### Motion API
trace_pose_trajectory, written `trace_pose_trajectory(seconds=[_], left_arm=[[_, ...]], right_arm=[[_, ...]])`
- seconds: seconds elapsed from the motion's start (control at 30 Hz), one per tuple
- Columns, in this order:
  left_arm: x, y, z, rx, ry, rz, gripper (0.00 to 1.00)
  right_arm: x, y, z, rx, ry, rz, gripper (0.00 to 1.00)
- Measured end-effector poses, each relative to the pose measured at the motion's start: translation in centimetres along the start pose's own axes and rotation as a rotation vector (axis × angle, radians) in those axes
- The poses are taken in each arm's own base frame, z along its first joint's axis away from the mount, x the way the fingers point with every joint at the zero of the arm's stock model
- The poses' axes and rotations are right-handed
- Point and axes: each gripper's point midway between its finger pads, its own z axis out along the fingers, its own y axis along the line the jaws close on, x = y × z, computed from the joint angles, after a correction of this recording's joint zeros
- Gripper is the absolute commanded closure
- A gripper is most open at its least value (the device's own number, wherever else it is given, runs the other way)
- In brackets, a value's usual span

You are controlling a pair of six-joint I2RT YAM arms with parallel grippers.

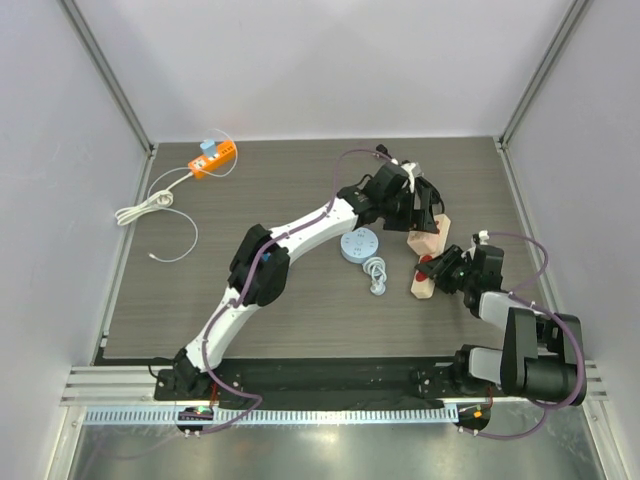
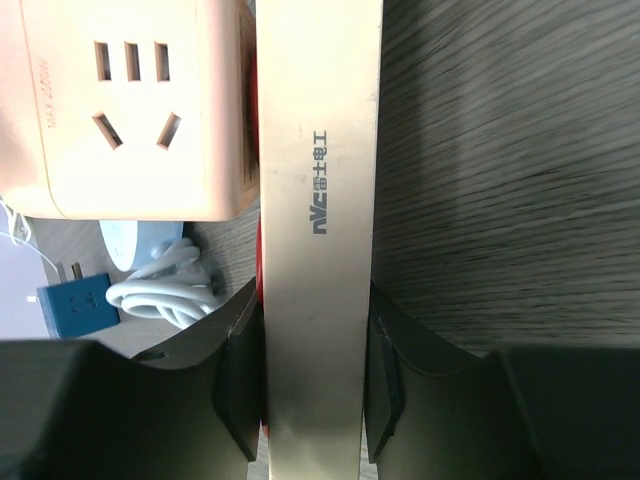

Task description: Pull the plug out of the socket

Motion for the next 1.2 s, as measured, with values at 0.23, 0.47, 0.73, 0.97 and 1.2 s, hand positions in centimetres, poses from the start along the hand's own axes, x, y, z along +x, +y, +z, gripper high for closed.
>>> trace_pose_trajectory(seconds=[0.23, 0.47, 0.73, 0.97, 1.2], left_arm=[[1.4, 1.5, 1.1, -0.066, 0.029, -0.015, 0.16], [1.7, 1.8, 1.9, -0.073, 0.032, -0.043, 0.2], [3.8, 3.5, 3.9, -0.092, 0.077, -0.103, 0.25], [3.4, 2.8, 4.2, -0.069, 0.069, -0.155, 1.0], [3.2, 3.2, 4.2, -0.042, 0.035, -0.181, 1.0]], right_arm=[[0.3, 0.5, 0.0, -0.016, 0.009, -0.019, 0.99], [0.5, 0.7, -0.1, -0.021, 0.011, -0.023, 0.99], [0.9, 0.6, -0.1, -0.02, 0.021, -0.026, 0.99], [0.8, 0.6, 0.1, -0.016, 0.013, -0.032, 0.99], [0.4, 0.3, 0.3, 0.01, 0.006, -0.027, 0.99]])
